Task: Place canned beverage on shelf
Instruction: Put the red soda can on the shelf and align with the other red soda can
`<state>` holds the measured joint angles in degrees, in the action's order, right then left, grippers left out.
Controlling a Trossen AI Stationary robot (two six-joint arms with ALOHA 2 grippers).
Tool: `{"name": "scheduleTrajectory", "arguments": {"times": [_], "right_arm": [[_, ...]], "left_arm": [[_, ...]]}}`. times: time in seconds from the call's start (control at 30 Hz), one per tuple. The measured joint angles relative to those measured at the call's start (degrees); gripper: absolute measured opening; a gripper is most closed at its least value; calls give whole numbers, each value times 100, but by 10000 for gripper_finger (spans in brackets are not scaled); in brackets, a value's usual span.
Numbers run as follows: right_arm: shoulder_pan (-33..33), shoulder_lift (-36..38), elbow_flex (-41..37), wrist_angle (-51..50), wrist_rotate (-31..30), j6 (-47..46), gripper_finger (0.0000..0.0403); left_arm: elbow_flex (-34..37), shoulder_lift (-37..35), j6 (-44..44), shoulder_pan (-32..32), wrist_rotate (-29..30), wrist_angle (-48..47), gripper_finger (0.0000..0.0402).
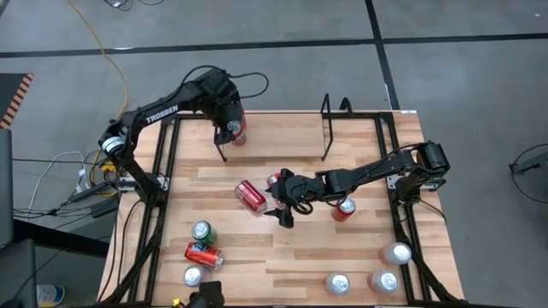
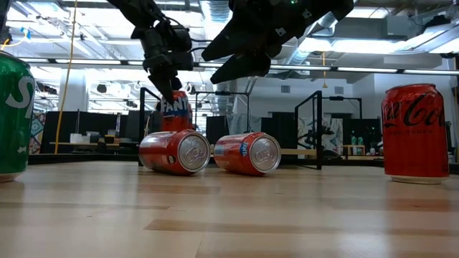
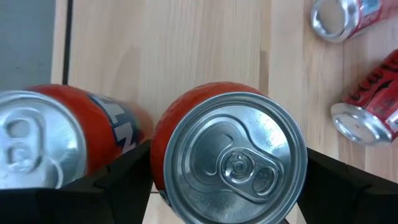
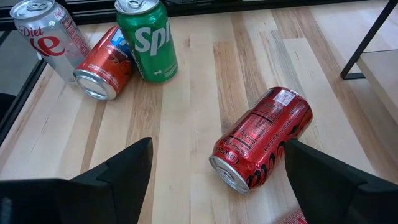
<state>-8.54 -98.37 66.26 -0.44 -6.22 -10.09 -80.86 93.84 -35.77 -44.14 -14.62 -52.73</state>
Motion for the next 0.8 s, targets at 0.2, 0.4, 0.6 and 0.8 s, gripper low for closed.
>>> {"name": "scheduleTrajectory", "arguments": {"times": [0.2, 0.4, 0.6, 0.8], "right_arm": [[0, 0, 0, 1, 0, 0, 336], [7, 0, 0, 1, 0, 2, 336], [5, 0, 0, 1, 2, 2, 336], [4, 0, 0, -1, 7, 2, 336]], "left_arm": [[-3, 101, -16, -29, 84, 2, 303], [-11, 99, 34, -26, 130, 20, 306], [-13, 99, 92, 15, 449, 35, 327], [-31, 97, 231, 17, 661, 129, 340]]}}
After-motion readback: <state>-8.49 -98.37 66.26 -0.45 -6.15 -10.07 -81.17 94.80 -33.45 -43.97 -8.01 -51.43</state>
